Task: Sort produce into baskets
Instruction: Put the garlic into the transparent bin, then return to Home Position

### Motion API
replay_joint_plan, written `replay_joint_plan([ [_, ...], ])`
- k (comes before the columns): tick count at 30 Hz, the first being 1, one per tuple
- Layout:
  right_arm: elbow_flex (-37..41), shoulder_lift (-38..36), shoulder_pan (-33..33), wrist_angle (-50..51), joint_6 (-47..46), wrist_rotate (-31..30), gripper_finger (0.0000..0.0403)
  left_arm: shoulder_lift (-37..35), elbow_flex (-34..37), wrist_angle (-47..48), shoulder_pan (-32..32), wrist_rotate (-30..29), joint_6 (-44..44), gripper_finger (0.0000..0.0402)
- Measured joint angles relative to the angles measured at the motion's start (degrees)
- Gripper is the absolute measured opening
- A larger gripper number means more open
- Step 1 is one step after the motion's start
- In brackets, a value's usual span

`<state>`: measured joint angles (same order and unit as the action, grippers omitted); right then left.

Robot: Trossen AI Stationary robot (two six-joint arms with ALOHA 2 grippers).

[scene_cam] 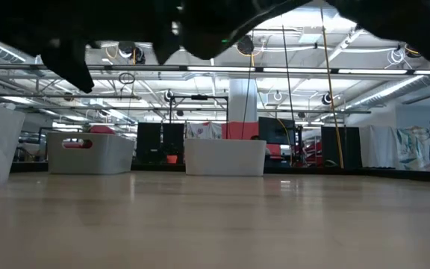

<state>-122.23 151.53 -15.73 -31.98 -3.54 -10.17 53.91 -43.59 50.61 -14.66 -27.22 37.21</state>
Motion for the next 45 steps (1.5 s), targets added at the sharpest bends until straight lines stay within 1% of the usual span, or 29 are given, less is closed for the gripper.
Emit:
replay_joint_plan([
  [3,-5.0,2.5,0.5,4.8,-0.3,0.0,0.0151,0.0,0.0,0.1,0.0,0.0,0.0,0.0246],
  [5,-6.2,3.3,0.8,5.7,-0.7,-0.2,0.0161,0.0,0.0,0.1,0.0,0.0,-0.3,0.0246],
  [11,-6.3,3.3,2.0,6.9,-4.6,-0.2,0.0200,0.0,0.0,0.1,0.0,-0.1,-0.4,0.0246],
  [17,-6.3,3.2,2.3,9.4,-6.1,-0.3,0.0238,0.0,0.0,0.1,0.0,-0.2,-0.4,0.0246],
  [20,-6.3,1.8,2.0,15.1,-6.3,0.3,0.0250,0.0,0.0,0.1,-0.1,-0.1,0.0,0.0246],
  [23,-6.3,-2.4,1.6,25.4,-5.5,2.2,0.0253,0.1,0.1,0.1,-0.8,0.2,0.1,0.0246],
  [27,-6.5,-10.7,1.2,45.8,-4.5,2.8,0.0253,0.1,0.1,0.0,-2.1,0.2,1.5,0.0246],
  [30,-6.5,-15.5,1.0,62.1,-4.5,2.7,0.0253,0.1,0.1,-0.2,-2.9,0.2,2.2,0.0246],
  [34,-6.2,-20.7,0.6,79.0,-3.1,2.4,0.0253,0.1,0.1,-1.5,-3.6,0.2,3.0,0.0246],
  [37,-6.4,-24.8,0.6,91.4,-2.4,-0.9,0.0253,0.1,0.1,-5.1,-4.6,0.1,3.0,0.0246],
  [40,-6.3,-27.5,1.1,102.0,-3.8,-4.5,0.0253,0.5,0.1,-10.8,-5.6,0.1,2.4,0.0246],
  [43,-6.2,-29.9,1.6,110.8,-6.2,-8.8,0.0253,1.8,0.2,-17.6,-6.6,-0.3,-1.2,0.0246],
  [45,-6.2,-32.1,1.9,116.8,-8.4,-12.3,0.0253,2.9,1.4,-24.3,-6.9,-0.3,-3.9,0.0246],
])
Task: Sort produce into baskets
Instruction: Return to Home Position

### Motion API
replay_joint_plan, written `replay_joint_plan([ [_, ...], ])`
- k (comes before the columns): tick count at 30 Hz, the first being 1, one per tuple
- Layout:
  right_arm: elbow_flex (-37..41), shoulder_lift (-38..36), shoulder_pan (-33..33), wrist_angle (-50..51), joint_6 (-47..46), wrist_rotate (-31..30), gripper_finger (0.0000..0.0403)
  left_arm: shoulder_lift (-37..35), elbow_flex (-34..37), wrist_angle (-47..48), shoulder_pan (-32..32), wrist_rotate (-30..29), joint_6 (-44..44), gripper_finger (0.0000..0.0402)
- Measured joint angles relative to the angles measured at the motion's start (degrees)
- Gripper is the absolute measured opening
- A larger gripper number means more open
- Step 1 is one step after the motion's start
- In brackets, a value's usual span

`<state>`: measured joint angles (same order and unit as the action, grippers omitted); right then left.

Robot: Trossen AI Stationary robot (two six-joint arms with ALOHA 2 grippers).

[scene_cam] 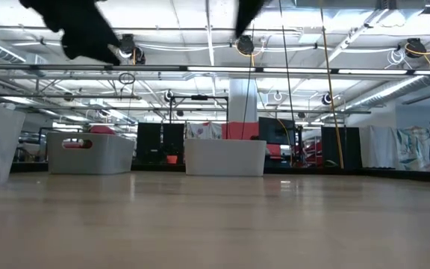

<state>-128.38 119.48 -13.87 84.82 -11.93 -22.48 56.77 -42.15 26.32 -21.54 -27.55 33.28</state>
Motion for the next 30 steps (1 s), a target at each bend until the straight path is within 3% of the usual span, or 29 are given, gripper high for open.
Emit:
replay_joint_plan([
  [5,4.6,-6.4,0.9,3.5,-1.3,-1.7,0.0253,5.1,3.0,-15.5,0.0,0.1,-6.8,0.0246],
  [8,10.7,-12.5,1.6,1.4,-1.3,-1.5,0.0253,8.6,3.3,-18.4,0.0,0.8,-9.7,0.0246],
  [12,24.2,-23.2,2.7,-6.5,-0.9,-1.6,0.0253,10.4,3.3,-18.2,0.0,3.7,-14.3,0.0246],
  [16,41.8,-36.0,4.5,-20.8,0.6,-0.7,0.0253,8.6,3.3,-18.3,0.6,3.5,-19.5,0.0246],
  [24,76.1,-58.2,12.4,-59.9,7.0,15.9,0.0253,3.2,3.3,-16.9,4.4,3.5,-27.9,0.0246],
  [30,91.0,-63.9,17.6,-74.7,7.8,25.4,0.0253,-1.1,6.0,-16.0,10.3,7.5,-30.6,0.0246],
])
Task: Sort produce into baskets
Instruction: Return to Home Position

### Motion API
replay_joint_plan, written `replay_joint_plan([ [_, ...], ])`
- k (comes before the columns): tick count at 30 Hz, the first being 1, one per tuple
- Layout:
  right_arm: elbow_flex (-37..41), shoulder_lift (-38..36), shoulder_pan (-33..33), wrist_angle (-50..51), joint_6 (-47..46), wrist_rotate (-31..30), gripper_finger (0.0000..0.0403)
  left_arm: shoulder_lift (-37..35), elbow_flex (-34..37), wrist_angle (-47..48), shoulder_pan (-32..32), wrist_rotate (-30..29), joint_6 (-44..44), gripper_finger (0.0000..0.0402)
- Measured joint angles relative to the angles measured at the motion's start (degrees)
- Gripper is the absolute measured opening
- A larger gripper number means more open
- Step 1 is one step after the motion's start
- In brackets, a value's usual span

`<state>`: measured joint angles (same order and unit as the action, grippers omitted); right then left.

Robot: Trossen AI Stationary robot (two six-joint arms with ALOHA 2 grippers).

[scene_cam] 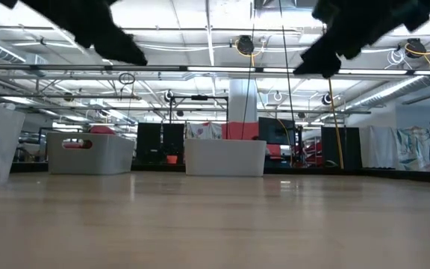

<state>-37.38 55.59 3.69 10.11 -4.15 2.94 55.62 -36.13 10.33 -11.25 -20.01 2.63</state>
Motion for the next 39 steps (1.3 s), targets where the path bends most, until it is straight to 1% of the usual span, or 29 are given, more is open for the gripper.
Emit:
replay_joint_plan([
  [2,3.1,-0.7,1.5,-2.1,0.4,1.8,0.0253,-2.3,2.0,0.0,2.6,0.3,0.0,0.0246],
  [4,5.4,-1.1,3.3,-2.6,0.7,3.4,0.0253,-5.4,4.4,-2.3,5.1,1.4,0.0,0.0246],
  [10,9.8,-3.1,9.1,-5.8,3.0,7.3,0.0250,-14.7,11.8,-10.6,12.5,10.0,1.2,0.0246],
  [15,13.0,-5.3,13.2,-11.5,4.2,10.8,0.0232,-19.9,17.8,-14.2,16.3,11.9,4.4,0.0246],
  [20,17.5,-7.3,15.2,-15.9,3.3,11.0,0.0212,-23.4,21.7,-14.6,17.3,12.0,7.4,0.0246],
  [25,24.7,-10.2,15.9,-22.0,0.6,10.9,0.0194,-26.5,24.2,-14.8,17.3,11.9,9.2,0.0246],
  [28,29.9,-11.7,16.0,-28.9,-2.0,10.9,0.0182,-28.0,26.3,-15.1,17.3,11.4,11.2,0.0246],
  [32,35.8,-13.2,16.0,-37.5,-5.3,10.9,0.0165,-28.9,29.9,-19.0,17.3,11.1,13.5,0.0246],
  [33,36.8,-13.4,16.0,-38.5,-5.7,10.9,0.0161,-28.9,30.9,-20.1,17.2,10.9,13.8,0.0246],
  [37,36.6,-14.0,16.0,-36.3,-5.7,10.9,0.0147,-28.9,34.7,-25.7,17.2,10.8,17.8,0.0246],
  [39,36.6,-14.4,16.0,-35.3,-5.3,11.6,0.0140,-29.0,35.1,-25.9,17.2,10.8,19.4,0.0246],
])
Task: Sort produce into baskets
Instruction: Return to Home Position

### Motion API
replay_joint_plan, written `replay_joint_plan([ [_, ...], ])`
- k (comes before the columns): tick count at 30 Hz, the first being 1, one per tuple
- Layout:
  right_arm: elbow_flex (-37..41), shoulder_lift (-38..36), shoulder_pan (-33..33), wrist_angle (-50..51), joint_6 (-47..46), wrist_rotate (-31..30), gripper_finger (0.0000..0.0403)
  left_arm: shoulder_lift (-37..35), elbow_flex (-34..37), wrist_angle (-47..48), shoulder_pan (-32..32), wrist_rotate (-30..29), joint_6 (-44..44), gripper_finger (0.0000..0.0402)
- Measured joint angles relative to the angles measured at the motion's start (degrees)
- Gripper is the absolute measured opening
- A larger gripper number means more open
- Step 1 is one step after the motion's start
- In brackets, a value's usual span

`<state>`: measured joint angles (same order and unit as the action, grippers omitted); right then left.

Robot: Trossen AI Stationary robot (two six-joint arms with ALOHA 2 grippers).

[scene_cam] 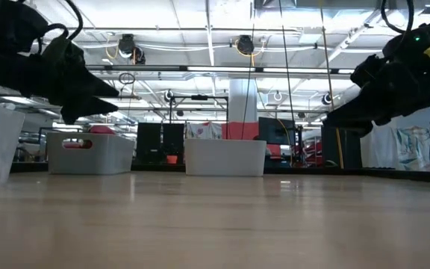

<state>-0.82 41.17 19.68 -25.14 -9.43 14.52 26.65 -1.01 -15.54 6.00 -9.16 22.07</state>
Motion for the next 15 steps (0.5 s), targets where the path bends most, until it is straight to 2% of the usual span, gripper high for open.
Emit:
replay_joint_plan([
  [5,0.0,-3.6,0.1,5.6,1.7,7.2,0.0126,-0.8,0.0,0.5,0.0,0.7,3.8,0.0246],
  [7,0.0,-5.5,0.1,9.8,1.7,8.2,0.0120,-1.4,0.0,1.9,-0.2,0.6,5.8,0.0246],
  [10,0.0,-8.9,0.2,15.9,2.7,4.9,0.0111,-2.3,0.0,3.6,-1.0,-0.8,7.2,0.0246],
  [15,0.0,-15.5,0.2,20.3,6.7,-3.0,0.0092,-4.1,0.0,4.0,-2.0,-5.3,5.9,0.0246],
])
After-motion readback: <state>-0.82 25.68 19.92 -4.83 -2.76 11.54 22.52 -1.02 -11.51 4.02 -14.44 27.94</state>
